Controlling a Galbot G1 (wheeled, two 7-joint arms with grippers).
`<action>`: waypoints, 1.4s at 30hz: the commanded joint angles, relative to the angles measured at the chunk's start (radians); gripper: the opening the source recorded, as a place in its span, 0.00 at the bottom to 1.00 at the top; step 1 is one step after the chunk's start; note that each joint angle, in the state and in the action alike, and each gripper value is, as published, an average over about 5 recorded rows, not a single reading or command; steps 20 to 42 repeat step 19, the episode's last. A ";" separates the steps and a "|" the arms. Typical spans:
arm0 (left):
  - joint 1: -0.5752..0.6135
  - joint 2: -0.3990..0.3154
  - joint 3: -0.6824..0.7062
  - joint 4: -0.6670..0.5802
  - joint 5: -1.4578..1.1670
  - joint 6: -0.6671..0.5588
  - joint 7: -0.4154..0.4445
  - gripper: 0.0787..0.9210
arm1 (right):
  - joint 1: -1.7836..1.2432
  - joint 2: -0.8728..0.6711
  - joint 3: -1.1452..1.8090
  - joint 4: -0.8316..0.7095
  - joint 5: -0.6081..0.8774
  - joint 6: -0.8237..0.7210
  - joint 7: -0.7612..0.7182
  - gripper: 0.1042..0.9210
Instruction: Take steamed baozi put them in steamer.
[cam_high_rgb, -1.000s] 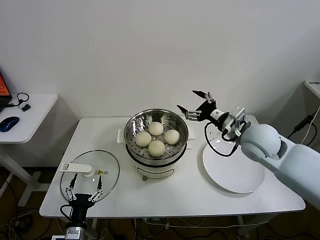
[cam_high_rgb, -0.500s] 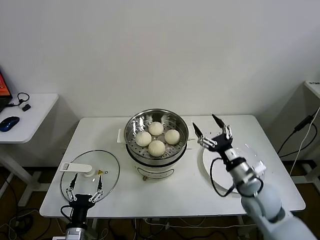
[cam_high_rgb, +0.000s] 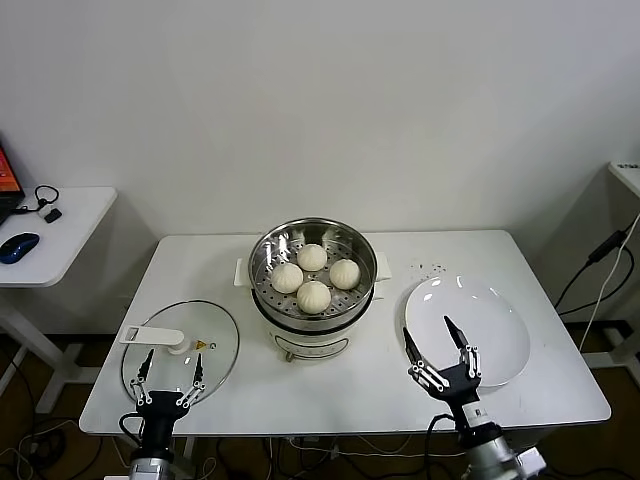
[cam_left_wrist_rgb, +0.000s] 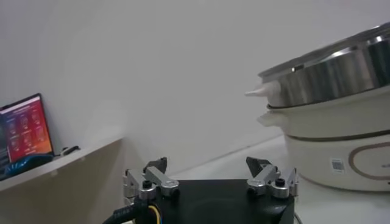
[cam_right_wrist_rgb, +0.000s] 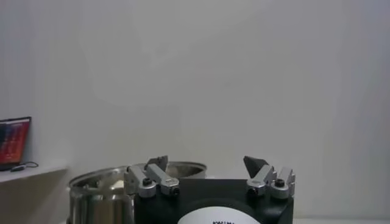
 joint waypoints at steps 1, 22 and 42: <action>0.003 -0.049 -0.002 -0.003 -0.001 -0.002 -0.001 0.88 | -0.139 0.102 0.029 -0.013 -0.056 0.102 -0.047 0.88; 0.007 -0.049 0.001 -0.015 0.000 -0.002 -0.002 0.88 | -0.144 0.120 -0.017 -0.011 -0.075 0.105 -0.056 0.88; 0.007 -0.049 0.001 -0.015 0.000 -0.002 -0.002 0.88 | -0.144 0.120 -0.017 -0.011 -0.075 0.105 -0.056 0.88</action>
